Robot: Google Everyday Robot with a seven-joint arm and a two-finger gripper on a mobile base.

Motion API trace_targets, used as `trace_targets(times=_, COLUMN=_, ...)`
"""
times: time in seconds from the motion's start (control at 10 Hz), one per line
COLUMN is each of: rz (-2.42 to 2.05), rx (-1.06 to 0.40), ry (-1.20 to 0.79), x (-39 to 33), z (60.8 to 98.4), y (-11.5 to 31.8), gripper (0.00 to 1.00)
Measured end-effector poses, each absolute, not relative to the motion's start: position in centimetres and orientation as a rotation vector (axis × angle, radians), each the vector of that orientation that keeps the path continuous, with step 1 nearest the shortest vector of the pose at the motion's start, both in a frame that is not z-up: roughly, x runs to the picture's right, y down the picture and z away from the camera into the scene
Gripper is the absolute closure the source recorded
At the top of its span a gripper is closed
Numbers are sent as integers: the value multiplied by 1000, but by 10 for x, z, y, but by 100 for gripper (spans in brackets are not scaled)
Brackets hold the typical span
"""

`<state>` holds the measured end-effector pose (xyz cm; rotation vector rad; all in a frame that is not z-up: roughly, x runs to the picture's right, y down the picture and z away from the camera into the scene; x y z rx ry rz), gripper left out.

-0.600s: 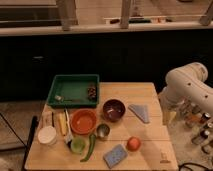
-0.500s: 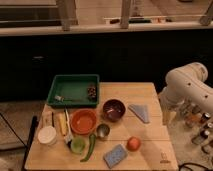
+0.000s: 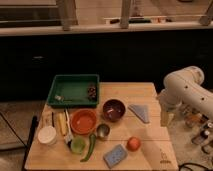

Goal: Place towel in red bowl

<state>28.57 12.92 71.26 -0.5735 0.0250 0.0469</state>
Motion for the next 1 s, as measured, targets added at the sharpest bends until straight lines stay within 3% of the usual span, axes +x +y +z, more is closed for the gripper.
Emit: trace_targets(times=1.0, rz=8, rx=-588, ry=-34, x=282, z=780, y=156, gripper=20)
